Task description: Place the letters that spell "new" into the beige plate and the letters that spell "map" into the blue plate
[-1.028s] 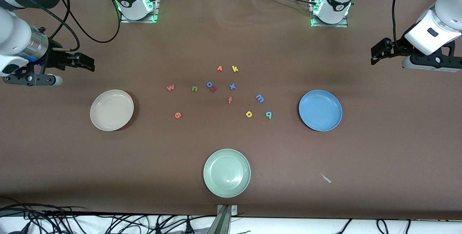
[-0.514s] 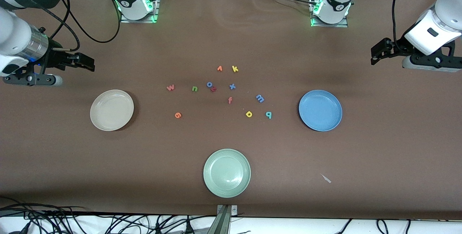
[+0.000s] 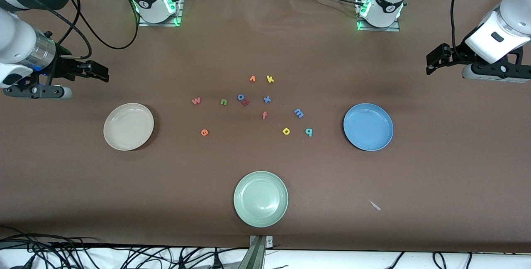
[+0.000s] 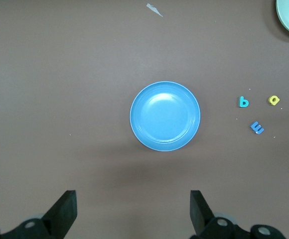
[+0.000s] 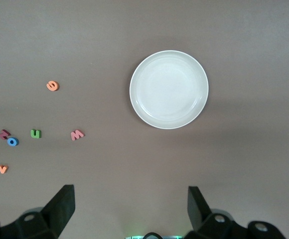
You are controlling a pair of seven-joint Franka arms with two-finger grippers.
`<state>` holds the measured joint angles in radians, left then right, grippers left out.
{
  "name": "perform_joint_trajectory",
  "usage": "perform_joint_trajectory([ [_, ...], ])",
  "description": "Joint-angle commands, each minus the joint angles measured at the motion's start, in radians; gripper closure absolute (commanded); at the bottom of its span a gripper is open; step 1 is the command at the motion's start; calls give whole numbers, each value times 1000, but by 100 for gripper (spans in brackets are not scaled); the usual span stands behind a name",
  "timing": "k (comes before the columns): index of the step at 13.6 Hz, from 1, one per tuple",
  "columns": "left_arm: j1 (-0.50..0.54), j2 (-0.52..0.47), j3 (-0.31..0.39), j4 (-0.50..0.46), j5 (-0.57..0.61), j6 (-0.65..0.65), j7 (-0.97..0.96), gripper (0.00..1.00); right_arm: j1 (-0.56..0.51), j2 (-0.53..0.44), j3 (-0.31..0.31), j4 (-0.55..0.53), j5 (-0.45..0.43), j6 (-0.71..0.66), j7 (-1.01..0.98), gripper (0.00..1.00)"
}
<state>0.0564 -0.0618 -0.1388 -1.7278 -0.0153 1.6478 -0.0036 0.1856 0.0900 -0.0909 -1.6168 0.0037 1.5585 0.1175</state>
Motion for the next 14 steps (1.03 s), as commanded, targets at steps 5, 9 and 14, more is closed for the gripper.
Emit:
perform_joint_trajectory([
  [5,10,-6,-12,4,20,0,11,0,-2,7,5,8,-2,2,16,0],
  [9,10,-6,-12,4,20,0,11,0,3,49,13,12,12,26,-42,0],
  [14,10,-6,-12,4,20,0,11,0,69,145,40,17,19,101,-71,0],
])
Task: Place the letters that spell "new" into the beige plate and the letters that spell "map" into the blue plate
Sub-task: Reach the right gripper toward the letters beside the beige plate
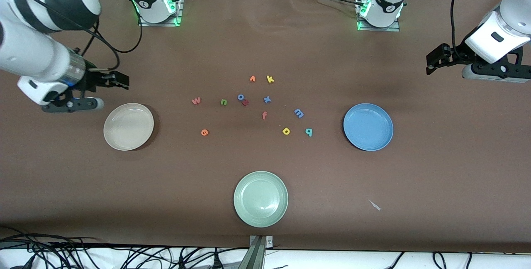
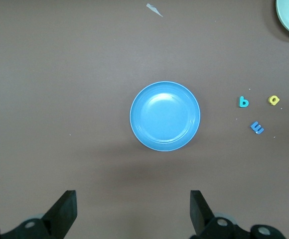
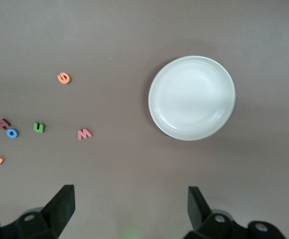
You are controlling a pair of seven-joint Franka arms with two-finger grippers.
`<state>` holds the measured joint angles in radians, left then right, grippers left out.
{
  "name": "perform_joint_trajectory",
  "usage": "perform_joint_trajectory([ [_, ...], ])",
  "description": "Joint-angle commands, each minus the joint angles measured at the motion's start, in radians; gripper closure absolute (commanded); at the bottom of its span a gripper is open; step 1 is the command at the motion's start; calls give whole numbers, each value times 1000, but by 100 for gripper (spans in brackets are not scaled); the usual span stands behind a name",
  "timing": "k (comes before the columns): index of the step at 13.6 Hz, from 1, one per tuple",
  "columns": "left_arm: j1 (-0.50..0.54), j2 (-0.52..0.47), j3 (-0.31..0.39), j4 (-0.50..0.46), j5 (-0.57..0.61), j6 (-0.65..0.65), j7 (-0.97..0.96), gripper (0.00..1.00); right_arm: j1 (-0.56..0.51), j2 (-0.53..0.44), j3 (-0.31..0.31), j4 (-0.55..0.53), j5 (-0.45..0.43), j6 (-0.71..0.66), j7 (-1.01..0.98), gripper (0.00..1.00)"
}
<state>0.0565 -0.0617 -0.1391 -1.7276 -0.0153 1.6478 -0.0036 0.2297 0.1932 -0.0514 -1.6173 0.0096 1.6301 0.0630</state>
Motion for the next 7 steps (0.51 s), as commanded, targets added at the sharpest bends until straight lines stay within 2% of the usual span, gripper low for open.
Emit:
perform_joint_trajectory([
  [1,9,-6,-11,3,20,0,11,0,34,61,1,16,15,59,-16,0],
  [4,9,-6,-11,3,20,0,11,0,63,132,2,7,16,143,10,0],
  [7,9,-6,-11,3,20,0,11,0,127,225,2,4,15,241,127,0],
])
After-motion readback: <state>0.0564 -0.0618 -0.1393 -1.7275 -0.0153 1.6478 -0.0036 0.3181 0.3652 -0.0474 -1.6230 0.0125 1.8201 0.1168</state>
